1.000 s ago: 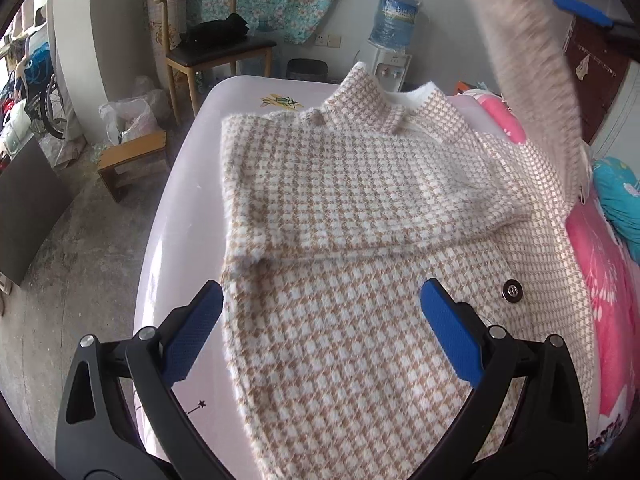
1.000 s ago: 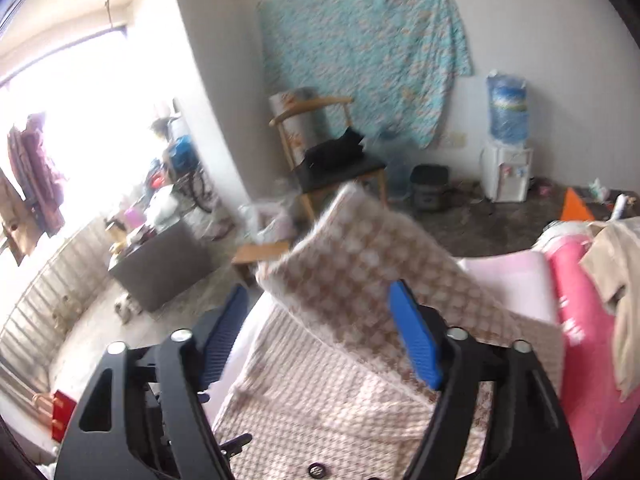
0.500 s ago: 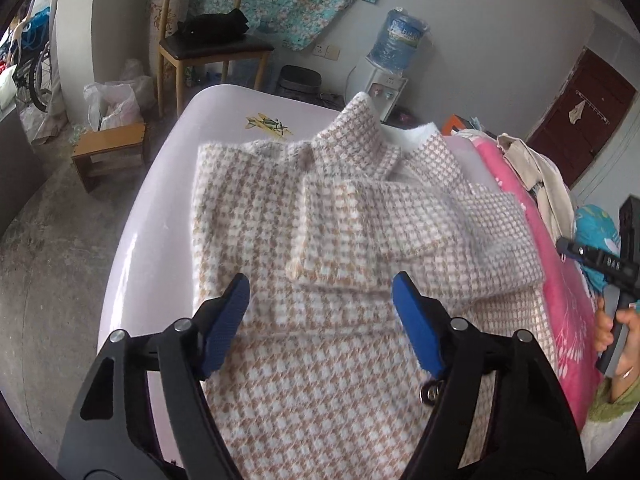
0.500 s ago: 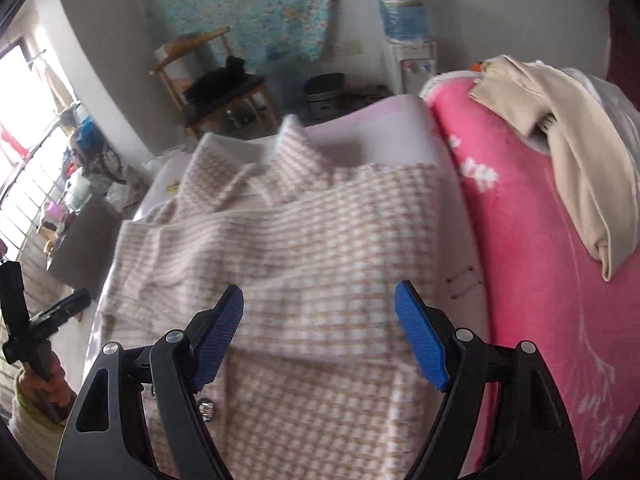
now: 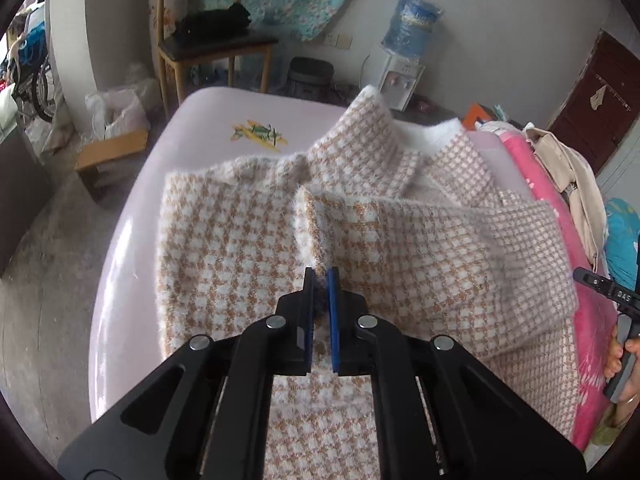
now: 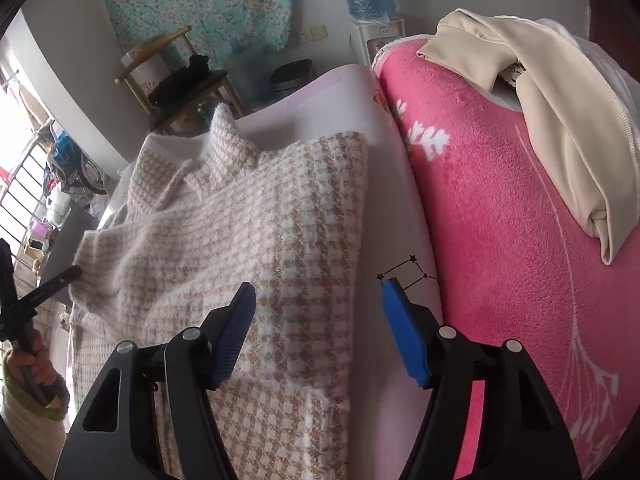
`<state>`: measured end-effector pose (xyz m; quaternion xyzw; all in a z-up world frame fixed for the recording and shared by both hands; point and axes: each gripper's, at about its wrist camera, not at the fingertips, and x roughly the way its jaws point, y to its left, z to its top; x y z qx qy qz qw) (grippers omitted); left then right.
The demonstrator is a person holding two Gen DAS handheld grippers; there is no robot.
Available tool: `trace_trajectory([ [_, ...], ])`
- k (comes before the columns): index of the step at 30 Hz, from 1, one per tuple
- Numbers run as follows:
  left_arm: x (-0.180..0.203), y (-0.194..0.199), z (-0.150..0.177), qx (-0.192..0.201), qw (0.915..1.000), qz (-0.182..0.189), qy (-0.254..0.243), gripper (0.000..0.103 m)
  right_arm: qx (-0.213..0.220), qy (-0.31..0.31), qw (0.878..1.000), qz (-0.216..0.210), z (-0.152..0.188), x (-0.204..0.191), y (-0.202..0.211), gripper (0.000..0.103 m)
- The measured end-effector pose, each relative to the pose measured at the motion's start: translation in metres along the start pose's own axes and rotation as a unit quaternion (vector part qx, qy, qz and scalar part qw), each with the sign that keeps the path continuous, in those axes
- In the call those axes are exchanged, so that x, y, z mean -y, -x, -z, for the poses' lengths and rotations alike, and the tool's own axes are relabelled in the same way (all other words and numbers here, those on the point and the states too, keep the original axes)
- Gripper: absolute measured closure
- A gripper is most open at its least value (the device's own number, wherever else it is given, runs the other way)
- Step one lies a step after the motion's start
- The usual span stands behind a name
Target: Fold large clothes
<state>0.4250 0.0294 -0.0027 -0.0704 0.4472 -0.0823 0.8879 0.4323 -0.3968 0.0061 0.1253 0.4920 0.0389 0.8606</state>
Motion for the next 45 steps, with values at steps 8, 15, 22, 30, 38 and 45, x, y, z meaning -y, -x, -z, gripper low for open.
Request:
trace_trajectory([
  [8,-0.011,-0.023,0.016,-0.023,0.9987,-0.04,-0.023,0.097,0.031,0.021,0.999,0.021,-0.014,-0.009,0.003,0.069],
  [15,-0.007,-0.034,0.016,-0.025,0.9977,-0.058,-0.024,0.096,0.023,0.08,0.996,0.039,-0.04,-0.041,-0.035,0.078],
  [22,-0.02,-0.034,0.014,-0.026,0.9989,-0.038,0.001,0.091,-0.014,0.032,0.998,0.056,-0.053,-0.015,-0.053,0.095],
  [30,-0.004,0.0,-0.01,0.036,0.9992,0.016,-0.001,0.079,-0.004,0.065,0.997,0.042,-0.058,-0.034,-0.056,0.078],
  [38,-0.003,-0.05,-0.006,-0.038,0.9989,0.01,0.027,0.073,-0.021,0.061,0.996,0.068,-0.048,-0.032,-0.046,0.079],
  [45,0.007,-0.044,0.021,-0.047,0.998,0.026,-0.032,0.067,-0.055,0.176,0.982,0.048,0.021,-0.061,-0.035,0.077],
])
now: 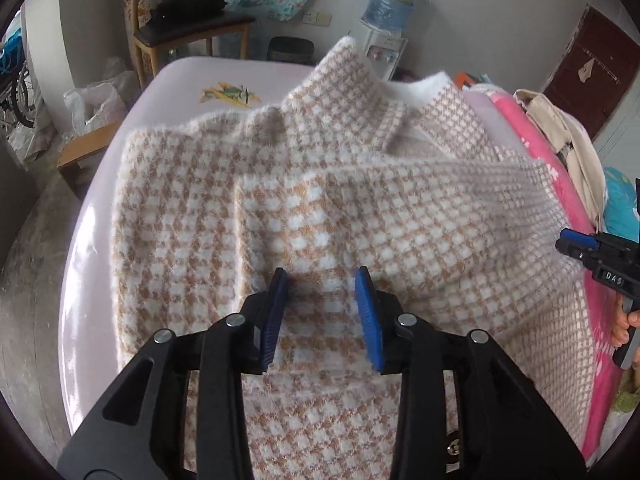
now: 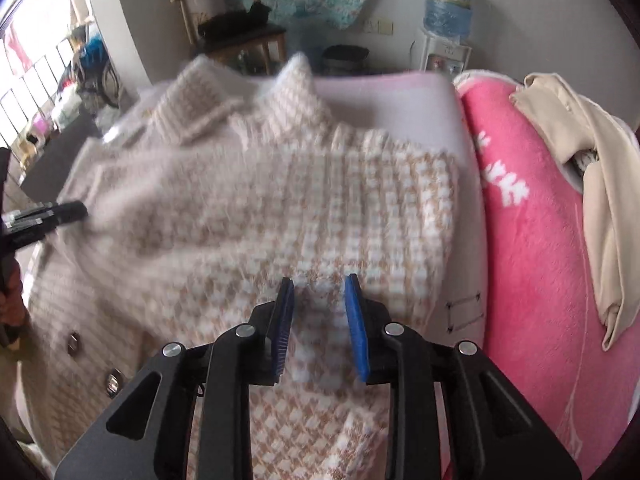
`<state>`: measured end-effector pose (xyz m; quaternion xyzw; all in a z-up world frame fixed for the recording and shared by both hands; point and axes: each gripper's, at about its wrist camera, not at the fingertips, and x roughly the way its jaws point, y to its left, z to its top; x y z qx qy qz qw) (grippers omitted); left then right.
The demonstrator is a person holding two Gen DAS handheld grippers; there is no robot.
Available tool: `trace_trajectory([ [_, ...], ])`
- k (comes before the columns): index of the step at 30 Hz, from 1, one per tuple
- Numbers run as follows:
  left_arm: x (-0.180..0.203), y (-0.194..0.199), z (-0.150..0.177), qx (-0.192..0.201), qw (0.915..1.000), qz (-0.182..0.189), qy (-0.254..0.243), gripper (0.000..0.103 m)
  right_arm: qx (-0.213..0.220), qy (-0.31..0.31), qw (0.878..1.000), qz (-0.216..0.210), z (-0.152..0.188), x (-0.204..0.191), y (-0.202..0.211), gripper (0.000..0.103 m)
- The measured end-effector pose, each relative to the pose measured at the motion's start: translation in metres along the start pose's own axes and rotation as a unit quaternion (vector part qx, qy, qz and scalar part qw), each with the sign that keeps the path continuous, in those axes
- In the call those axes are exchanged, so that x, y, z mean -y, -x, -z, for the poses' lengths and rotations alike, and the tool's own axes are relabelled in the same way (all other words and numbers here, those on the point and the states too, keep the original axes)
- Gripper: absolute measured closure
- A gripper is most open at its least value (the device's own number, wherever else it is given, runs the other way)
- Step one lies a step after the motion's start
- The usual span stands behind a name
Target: Fold large clothes
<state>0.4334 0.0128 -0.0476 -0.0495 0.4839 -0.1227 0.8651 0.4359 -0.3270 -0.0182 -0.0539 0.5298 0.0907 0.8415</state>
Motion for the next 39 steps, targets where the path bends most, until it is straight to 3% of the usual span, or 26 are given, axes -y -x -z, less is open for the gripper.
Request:
trace_trajectory([
  [1,-0.001,0.001,0.001,0.009,1.0,0.002,-0.002,0.066,-0.002,0.004,1.0,0.013,0.008,-0.001,-0.008,0.076],
  [6,-0.007,0.028,-0.001,0.016,0.9998,-0.011,0.009,0.065,0.01,-0.058,0.998,-0.006,0.011,0.005,0.018,0.07],
  [8,-0.008,0.047,0.005,0.025,0.9996,-0.011,0.004,0.056,0.023,-0.055,0.998,-0.022,0.021,-0.006,0.036,0.054],
  [11,-0.01,0.073,0.023,0.018,0.9998,-0.01,0.0,0.044,0.026,-0.054,0.998,-0.027,0.044,-0.024,0.06,0.047],
  [16,-0.017,0.116,0.08,-0.002,0.9999,0.012,0.004,0.034,0.026,-0.052,0.997,-0.054,0.104,-0.059,0.096,0.033],
  [21,-0.021,0.143,0.154,-0.012,0.9999,0.01,0.005,0.029,0.01,-0.074,0.994,-0.082,0.177,-0.095,0.117,0.032],
  [25,-0.021,0.146,0.208,-0.017,0.9979,-0.062,0.006,0.029,-0.013,-0.081,0.995,-0.059,0.227,-0.114,0.118,0.032],
  [30,-0.036,0.164,0.249,-0.007,0.9954,-0.044,0.085,0.029,-0.009,-0.12,0.989,-0.085,0.265,-0.115,0.127,0.032],
  [36,-0.025,0.182,0.282,-0.003,0.996,-0.042,0.078,0.029,0.001,-0.135,0.988,-0.08,0.296,-0.122,0.145,0.032],
  [39,-0.018,0.179,0.294,-0.009,0.9955,-0.044,0.084,0.029,0.009,-0.135,0.989,-0.061,0.312,-0.125,0.155,0.024],
])
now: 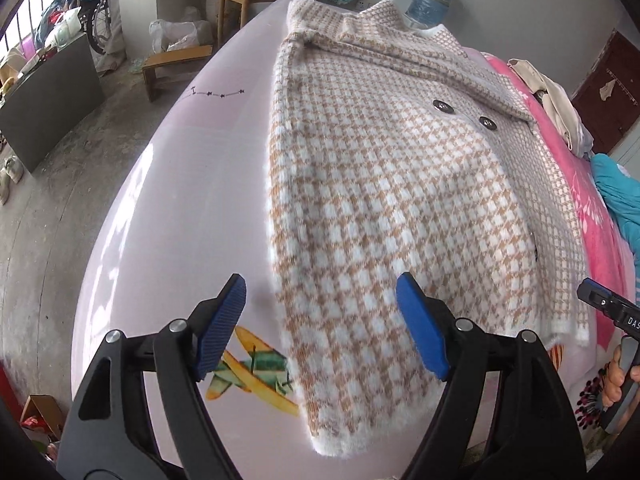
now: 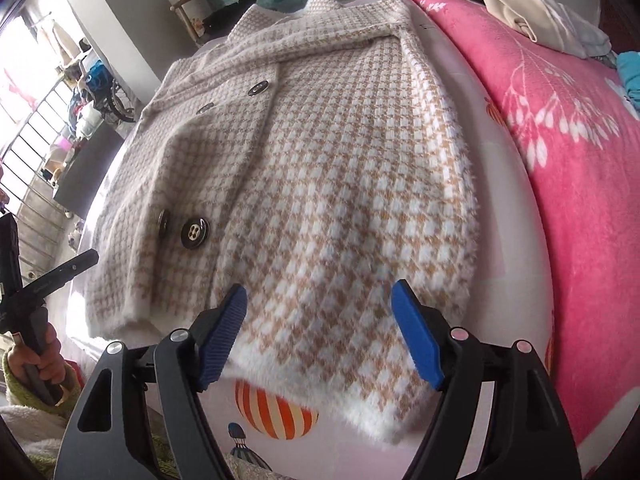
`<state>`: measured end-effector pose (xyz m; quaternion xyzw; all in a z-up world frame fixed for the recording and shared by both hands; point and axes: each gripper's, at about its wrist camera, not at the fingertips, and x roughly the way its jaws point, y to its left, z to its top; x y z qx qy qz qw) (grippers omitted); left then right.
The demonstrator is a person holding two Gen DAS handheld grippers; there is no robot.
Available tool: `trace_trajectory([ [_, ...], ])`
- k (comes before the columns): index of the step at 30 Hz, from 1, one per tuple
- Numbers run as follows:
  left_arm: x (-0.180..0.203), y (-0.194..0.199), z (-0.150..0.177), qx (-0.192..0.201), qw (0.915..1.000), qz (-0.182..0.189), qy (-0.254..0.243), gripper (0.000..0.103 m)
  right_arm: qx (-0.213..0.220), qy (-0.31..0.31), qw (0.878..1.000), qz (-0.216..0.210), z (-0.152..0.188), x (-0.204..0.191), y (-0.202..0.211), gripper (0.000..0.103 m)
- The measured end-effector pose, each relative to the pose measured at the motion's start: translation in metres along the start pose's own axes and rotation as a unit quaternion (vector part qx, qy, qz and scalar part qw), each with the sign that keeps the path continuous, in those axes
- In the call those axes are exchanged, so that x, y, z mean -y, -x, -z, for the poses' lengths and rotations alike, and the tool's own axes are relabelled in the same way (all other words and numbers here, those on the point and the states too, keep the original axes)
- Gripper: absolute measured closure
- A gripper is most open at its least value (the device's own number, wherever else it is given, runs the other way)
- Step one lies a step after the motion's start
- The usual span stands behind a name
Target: Fold large clothes
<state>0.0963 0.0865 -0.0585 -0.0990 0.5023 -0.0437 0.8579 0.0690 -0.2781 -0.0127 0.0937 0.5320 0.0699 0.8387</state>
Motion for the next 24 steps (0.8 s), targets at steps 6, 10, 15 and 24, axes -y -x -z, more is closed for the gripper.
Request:
trace_trajectory([
  [6,0.006,0.001,0.02,0.023,0.9993,-0.028,-0.011,0.023,0.002,-0.01,1.0,0.003,0.025,0.008,0.009,0.021],
  [10,0.01,-0.002,0.025,0.03,0.9983,-0.043,-0.025,0.019,0.013,-0.012,1.0,0.008,0.034,0.011,0.016,0.02],
  [15,0.013,-0.004,0.031,0.037,0.9964,-0.068,-0.035,0.01,0.02,-0.04,0.999,-0.003,0.042,0.028,0.018,0.02],
  [24,0.013,-0.006,0.032,0.03,0.9955,-0.085,-0.029,0.008,0.024,-0.044,0.998,-0.044,0.05,0.039,0.02,0.02],
])
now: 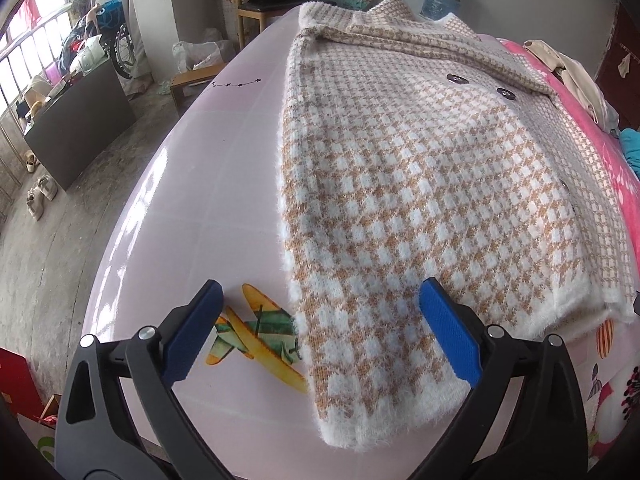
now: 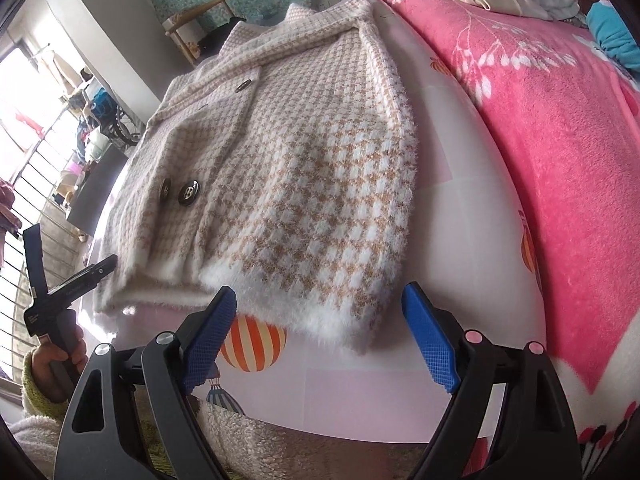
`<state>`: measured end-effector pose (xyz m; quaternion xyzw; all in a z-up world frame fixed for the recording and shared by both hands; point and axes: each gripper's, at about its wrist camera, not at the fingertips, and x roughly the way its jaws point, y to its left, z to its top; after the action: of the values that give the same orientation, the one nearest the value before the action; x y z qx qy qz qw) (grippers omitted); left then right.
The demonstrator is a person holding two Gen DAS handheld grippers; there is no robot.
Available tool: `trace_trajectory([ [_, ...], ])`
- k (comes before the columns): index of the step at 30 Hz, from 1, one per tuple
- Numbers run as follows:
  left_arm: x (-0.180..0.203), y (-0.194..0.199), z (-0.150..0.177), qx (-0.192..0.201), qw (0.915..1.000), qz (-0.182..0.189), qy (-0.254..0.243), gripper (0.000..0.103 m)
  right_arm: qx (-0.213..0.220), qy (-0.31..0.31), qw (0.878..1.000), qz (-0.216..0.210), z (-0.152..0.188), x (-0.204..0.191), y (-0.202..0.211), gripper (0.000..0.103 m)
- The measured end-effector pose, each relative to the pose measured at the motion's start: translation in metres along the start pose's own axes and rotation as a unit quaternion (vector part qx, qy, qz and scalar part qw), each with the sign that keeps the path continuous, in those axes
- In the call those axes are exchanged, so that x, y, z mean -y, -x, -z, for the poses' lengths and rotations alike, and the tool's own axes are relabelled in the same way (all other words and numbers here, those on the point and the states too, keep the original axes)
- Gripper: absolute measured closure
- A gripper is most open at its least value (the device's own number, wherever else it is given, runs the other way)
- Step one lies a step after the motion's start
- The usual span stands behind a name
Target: Fold large clothes
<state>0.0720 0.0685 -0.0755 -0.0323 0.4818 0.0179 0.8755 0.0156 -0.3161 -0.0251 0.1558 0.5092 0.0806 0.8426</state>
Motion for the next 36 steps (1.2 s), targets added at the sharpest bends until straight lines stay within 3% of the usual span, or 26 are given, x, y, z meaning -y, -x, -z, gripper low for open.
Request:
trace_trajectory([
  [4,0.002,0.0,-0.001,-0.004,0.9999,-0.01,0.001,0.007,-0.002,-0.014,0.999,-0.029,0.002,0.005,-0.002,0.02],
  [16,0.004,-0.003,-0.008,-0.035,0.9992,-0.02,0.007,0.007,-0.002,-0.036,0.997,-0.065,0.0,0.013,-0.002,0.02],
  [28,0.002,-0.008,-0.008,-0.046,0.9989,0.007,-0.007,0.007,0.005,-0.054,0.998,-0.028,0.001,0.013,0.003,0.02],
  [36,-0.002,-0.006,-0.002,-0.03,0.9988,0.024,-0.03,0.007,0.012,-0.076,0.997,-0.016,-0.001,0.016,0.003,0.02],
])
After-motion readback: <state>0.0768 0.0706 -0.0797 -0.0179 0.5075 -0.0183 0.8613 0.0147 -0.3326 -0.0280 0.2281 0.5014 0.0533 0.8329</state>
